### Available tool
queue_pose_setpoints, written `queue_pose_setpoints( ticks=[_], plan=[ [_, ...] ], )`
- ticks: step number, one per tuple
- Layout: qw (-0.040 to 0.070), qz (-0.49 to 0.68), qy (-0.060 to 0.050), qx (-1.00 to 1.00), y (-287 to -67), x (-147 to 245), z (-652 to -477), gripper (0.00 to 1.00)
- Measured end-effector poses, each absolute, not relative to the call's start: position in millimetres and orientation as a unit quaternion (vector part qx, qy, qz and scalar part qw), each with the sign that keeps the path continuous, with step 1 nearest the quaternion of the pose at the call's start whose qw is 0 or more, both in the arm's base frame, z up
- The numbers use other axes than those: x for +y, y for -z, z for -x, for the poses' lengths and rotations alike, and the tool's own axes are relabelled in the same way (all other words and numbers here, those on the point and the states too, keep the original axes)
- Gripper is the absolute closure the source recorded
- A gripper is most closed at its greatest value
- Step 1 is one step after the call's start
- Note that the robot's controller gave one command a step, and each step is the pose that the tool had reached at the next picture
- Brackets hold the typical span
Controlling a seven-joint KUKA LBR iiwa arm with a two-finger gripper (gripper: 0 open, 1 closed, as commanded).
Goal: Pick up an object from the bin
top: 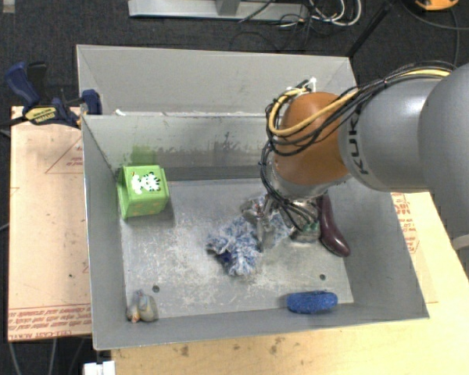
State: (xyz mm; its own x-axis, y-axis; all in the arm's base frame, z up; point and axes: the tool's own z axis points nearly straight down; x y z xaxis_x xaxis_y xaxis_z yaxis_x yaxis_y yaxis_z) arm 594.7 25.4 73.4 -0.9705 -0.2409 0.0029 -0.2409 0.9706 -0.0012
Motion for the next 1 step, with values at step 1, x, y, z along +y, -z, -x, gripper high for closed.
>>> queue_pose_setpoints(
  ticks=[1],
  plan=[
    [-0.003,-0.115,0.000,-0.993,-223.9,2.2,-605.5,1.00]
  ],
)
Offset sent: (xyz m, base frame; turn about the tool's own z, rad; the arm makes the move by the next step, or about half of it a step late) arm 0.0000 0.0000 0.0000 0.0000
